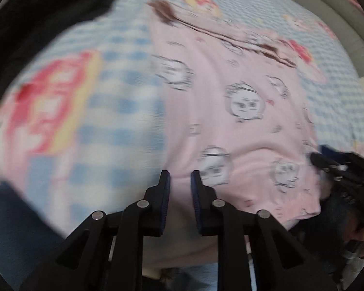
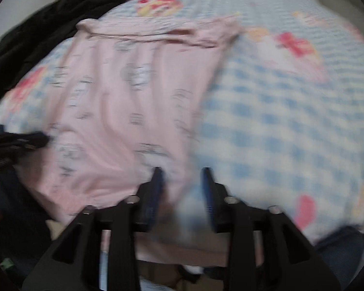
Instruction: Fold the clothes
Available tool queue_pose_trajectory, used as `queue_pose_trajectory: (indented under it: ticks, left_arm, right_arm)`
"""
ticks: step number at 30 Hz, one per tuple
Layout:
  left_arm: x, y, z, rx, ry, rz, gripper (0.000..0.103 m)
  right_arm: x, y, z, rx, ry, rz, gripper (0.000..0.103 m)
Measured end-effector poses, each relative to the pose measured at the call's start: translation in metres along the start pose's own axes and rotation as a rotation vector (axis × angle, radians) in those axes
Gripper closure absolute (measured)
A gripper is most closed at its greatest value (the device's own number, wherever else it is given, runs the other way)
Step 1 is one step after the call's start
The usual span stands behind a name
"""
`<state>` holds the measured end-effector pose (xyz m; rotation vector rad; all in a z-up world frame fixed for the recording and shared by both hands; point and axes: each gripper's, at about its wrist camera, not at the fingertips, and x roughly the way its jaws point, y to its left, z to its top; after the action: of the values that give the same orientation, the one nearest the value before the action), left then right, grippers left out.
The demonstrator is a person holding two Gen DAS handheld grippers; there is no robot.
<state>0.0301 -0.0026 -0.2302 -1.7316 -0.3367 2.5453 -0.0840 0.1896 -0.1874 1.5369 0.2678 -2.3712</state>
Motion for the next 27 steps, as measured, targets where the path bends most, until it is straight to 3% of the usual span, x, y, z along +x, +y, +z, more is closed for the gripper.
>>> queue_pose_trajectory:
  ticks: [1, 5, 6, 8, 11, 13, 16, 17, 19, 21, 23, 27]
  left_arm:
    - [-0.005, 0.0, 0.0, -0.004, -0.012, -0.024, 0.082]
    - [-0.011, -0.025, 0.003, 0.082, -0.073, -0.137, 0.081]
    - [-0.009, -0.032, 0.005, 0.093, -0.071, -0.176, 0.081]
    - [0.007, -0.036, 0.002, 0.082, -0.009, -0.168, 0.079]
    - [0.027, -0.035, -0.004, 0.064, 0.076, -0.11, 0.076]
    - [0.021, -0.024, -0.006, 0.038, 0.073, -0.088, 0.077]
    - [0.006, -0.006, -0.004, -0.016, 0.063, -0.084, 0.078]
    - [-0.001, 0.0, 0.0, -0.039, 0.052, -0.125, 0.078]
    - [-0.017, 0.003, 0.021, -0.04, -0.008, -0.193, 0.078]
    - [-0.035, 0.003, 0.048, -0.007, -0.096, -0.202, 0.078]
    - [-0.038, 0.002, 0.08, 0.023, -0.153, -0.16, 0.078]
    - [-0.011, 0.008, 0.134, 0.061, -0.142, -0.115, 0.078]
  right_arm:
    - [-0.005, -0.004, 0.0, 0.017, -0.014, 0.007, 0.057]
    - [-0.024, 0.001, 0.01, 0.063, -0.086, 0.171, 0.057]
    - [-0.025, 0.011, 0.014, 0.052, -0.099, 0.221, 0.057]
    - [-0.015, 0.027, 0.017, 0.023, -0.069, 0.271, 0.058]
    - [0.018, 0.034, 0.014, 0.013, 0.053, 0.199, 0.063]
    - [0.015, 0.027, 0.01, 0.015, 0.047, 0.183, 0.073]
    - [0.003, 0.014, 0.008, 0.008, 0.033, 0.132, 0.075]
    - [-0.002, 0.009, 0.009, 0.019, 0.023, 0.122, 0.072]
    - [-0.011, -0.005, 0.016, 0.033, -0.006, 0.14, 0.069]
    - [-0.016, -0.018, 0.036, 0.045, -0.04, 0.151, 0.069]
    - [-0.009, -0.025, 0.059, 0.049, -0.046, 0.153, 0.069]
    - [0.013, -0.034, 0.104, 0.052, -0.038, 0.159, 0.069]
